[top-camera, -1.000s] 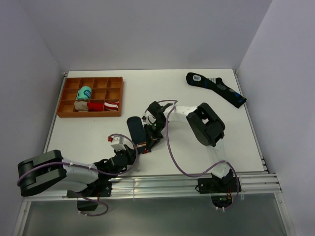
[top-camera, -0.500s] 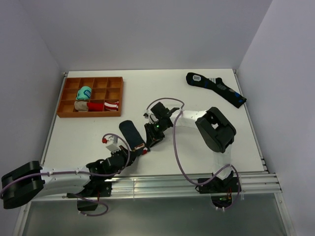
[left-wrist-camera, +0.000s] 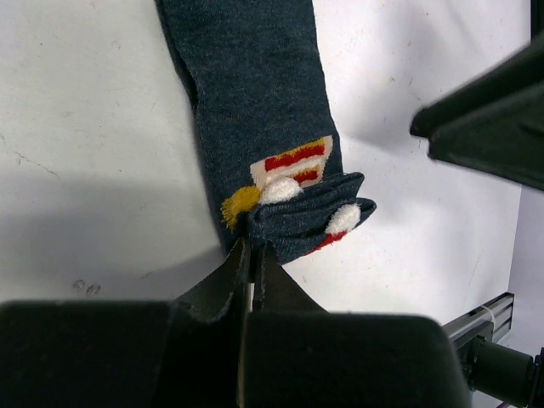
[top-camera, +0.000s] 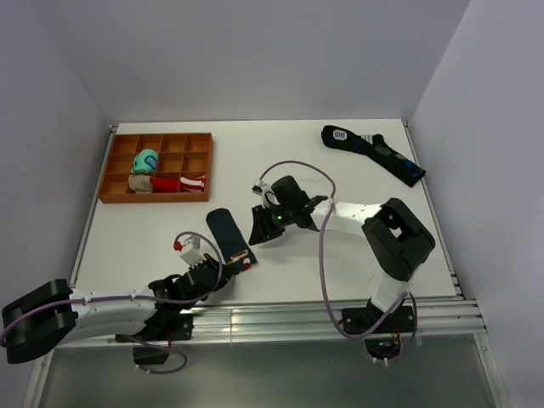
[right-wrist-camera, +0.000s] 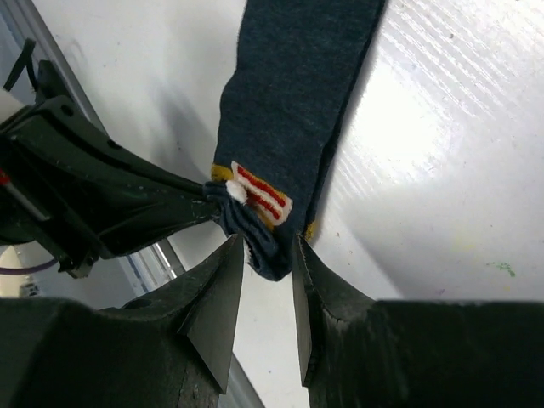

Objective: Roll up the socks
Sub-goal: Roll the sock at the center of the board.

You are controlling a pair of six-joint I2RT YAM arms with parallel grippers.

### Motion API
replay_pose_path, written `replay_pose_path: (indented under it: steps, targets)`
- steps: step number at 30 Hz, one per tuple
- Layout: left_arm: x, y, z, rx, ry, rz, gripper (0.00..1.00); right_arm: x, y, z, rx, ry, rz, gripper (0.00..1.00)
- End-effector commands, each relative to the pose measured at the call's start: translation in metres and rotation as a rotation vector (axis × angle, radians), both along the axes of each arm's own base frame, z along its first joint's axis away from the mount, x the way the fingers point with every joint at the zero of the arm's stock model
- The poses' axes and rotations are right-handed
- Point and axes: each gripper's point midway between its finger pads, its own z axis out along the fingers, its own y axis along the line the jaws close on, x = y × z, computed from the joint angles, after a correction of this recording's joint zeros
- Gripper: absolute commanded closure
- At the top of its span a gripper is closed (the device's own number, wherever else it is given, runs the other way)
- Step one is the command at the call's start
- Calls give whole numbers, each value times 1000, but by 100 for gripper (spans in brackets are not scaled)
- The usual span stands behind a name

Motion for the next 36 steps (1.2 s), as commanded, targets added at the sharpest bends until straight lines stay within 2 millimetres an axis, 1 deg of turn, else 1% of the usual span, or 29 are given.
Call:
replay_pose_path:
  steps: [1, 2, 3, 5, 6, 7, 9, 10, 12, 14, 15, 16, 18, 21, 25, 30, 33, 35, 36]
  targets:
    - [-21, 30, -44, 132, 104, -13, 100, -3, 4, 24, 93, -146, 37, 63]
    - [-22, 31, -44, 135, 109, -13, 100, -4, 3, 31, 107, -178, 35, 62]
    - [-24, 34, -47, 147, 121, -12, 100, -2, 4, 34, 123, -212, 27, 62]
    - [-26, 35, -49, 151, 138, -15, 100, -9, -2, 32, 141, -229, 26, 61]
    - [-23, 29, -42, 134, 137, -11, 100, -8, 1, 38, 179, -261, 30, 61]
    - [-23, 30, -42, 131, 142, -9, 100, -13, -2, 33, 184, -261, 30, 60]
    - [-24, 28, -41, 120, 152, -16, 100, -13, 2, 37, 214, -293, 30, 59]
    - [-24, 30, -43, 130, 164, -12, 100, -17, 2, 32, 208, -294, 34, 58]
    - [-24, 30, -42, 126, 172, -16, 100, -17, 5, 30, 220, -323, 40, 58]
    - [-24, 30, -42, 129, 178, -16, 100, -23, 6, 24, 218, -323, 41, 57]
    - [-24, 30, -42, 131, 180, -20, 100, -20, 7, 26, 231, -339, 32, 57]
    - [-24, 30, -41, 128, 187, -21, 100, -19, 5, 21, 223, -339, 21, 57]
    - [-24, 31, -43, 129, 196, -19, 100, -19, 8, 22, 238, -345, 27, 57]
    - [-25, 31, -45, 120, 210, -26, 100, -14, 10, 16, 223, -347, 14, 56]
    - [-26, 31, -47, 120, 221, -29, 100, -13, 12, 5, 201, -345, 14, 56]
    - [-30, 32, -52, 113, 260, -36, 100, -15, 16, 3, 214, -342, 23, 55]
    - [-30, 30, -52, 99, 268, -36, 100, -19, 15, 3, 217, -345, 30, 55]
    - [-30, 31, -52, 97, 271, -35, 100, -18, 14, 4, 213, -359, 24, 55]
    - [-30, 30, -51, 94, 272, -40, 100, -19, 13, 2, 202, -359, 26, 55]
